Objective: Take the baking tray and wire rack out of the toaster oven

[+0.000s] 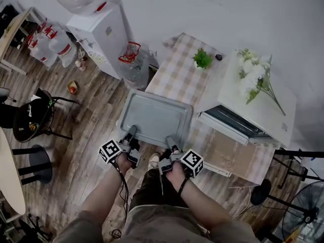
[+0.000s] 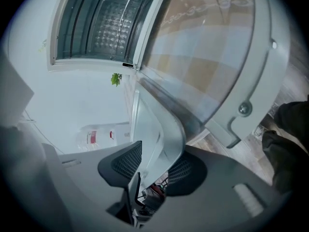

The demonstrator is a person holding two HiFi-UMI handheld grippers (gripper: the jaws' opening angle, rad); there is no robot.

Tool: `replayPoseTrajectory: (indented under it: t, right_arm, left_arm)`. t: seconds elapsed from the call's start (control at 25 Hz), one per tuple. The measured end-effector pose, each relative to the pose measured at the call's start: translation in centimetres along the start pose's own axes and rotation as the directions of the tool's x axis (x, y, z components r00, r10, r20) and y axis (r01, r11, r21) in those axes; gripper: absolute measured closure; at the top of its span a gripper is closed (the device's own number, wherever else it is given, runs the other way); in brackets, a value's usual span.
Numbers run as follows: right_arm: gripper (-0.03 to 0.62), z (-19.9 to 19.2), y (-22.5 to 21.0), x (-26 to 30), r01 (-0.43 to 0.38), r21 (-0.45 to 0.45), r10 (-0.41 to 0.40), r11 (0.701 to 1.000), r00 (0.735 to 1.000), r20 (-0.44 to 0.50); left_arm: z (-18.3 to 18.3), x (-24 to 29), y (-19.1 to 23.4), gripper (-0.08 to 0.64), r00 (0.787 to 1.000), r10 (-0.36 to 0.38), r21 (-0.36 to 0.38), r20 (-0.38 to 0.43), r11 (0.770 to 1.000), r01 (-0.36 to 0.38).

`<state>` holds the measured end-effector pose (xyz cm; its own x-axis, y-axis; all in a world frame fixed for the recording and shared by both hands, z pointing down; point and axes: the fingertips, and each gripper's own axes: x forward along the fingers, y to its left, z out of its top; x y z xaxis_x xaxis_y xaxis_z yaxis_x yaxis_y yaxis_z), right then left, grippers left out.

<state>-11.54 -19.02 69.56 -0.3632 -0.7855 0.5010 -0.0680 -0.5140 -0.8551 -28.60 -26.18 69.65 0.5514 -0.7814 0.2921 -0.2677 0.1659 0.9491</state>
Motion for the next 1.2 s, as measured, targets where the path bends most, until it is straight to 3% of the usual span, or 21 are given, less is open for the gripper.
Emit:
replayPoseTrajectory:
  t: [0.52, 0.76, 1.2]
  right_arm:
    - [0.304, -1.3, -1.2, -1.6, 0.052, 0.017, -0.051, 0.999, 0.997, -0.053]
    - [0.348, -0.9, -0.9, -2.1, 0.026, 0.021, -0.025, 0.999, 0.999, -0.039]
    - [0.304, 0.5, -0.5, -1.7, 0.027, 0.028, -0.026, 0.999, 0.998, -0.052]
  left_arm:
    - [-1.9, -0.1, -0.4, 0.327, 1.000, 0.004, -0.031, -0.020, 1.000, -0.005]
    - [-2.1, -0.8, -0.8, 0.327, 1.000, 0.011, -0.015, -0.029, 1.000, -0.012]
    - [-2.9, 1.1, -1.3, 0.287, 0.995, 0.063, 0.010, -0.081, 0.998, -0.062]
